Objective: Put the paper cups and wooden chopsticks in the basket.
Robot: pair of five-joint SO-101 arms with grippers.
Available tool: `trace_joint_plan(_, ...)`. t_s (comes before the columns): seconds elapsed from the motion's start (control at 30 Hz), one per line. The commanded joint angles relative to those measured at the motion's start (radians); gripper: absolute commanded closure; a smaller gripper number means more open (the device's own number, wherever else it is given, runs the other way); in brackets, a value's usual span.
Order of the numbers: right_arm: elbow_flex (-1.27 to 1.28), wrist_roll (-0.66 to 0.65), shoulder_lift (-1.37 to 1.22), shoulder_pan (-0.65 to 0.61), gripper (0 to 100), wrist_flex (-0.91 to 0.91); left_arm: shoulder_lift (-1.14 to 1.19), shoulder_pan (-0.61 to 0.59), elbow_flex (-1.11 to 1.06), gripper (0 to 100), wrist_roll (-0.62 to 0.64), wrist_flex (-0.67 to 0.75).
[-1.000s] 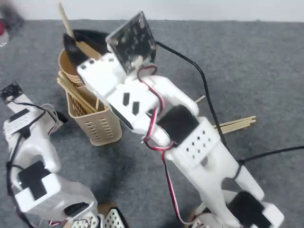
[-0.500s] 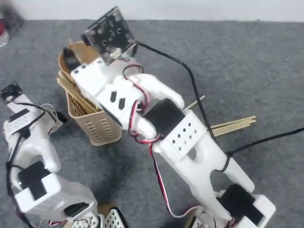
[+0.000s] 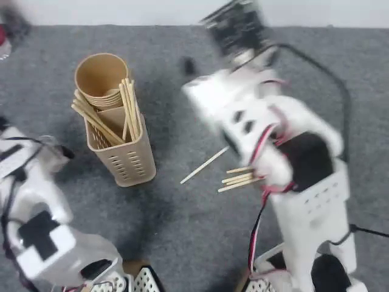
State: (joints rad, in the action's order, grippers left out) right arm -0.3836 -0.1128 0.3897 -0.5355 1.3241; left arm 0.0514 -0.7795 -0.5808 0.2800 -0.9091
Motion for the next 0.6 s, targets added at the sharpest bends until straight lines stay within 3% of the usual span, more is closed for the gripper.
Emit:
trace_joint_plan(0.0,-0.02,-0.057,0.036,0.245,75.3,0.157,-0.201,-0.104,0.177,74,-0.009,-0.209)
trace_joint_plan(0.17,0.157,-0.118,0.047,0.426,75.3,0.216,-0.508,-0.057,0.46,74,-0.172,-0.499)
trace_joint_plan(0.27,0.279,-0.112,0.048,0.476,75.3,0.213,-0.674,0.058,0.622,74,-0.255,-0.595)
trace_joint_plan(0.37,0.41,-0.112,0.048,0.524,75.3,0.186,-0.763,0.316,0.723,74,-0.388,-0.683)
trace_joint_plan(0.47,0.562,-0.112,0.048,0.599,75.4,0.094,-0.733,0.631,0.768,74,-0.416,-0.815)
trace_joint_plan(0.57,0.726,-0.109,0.048,0.722,75.4,-0.039,-0.643,0.859,0.757,74,-0.434,-0.848)
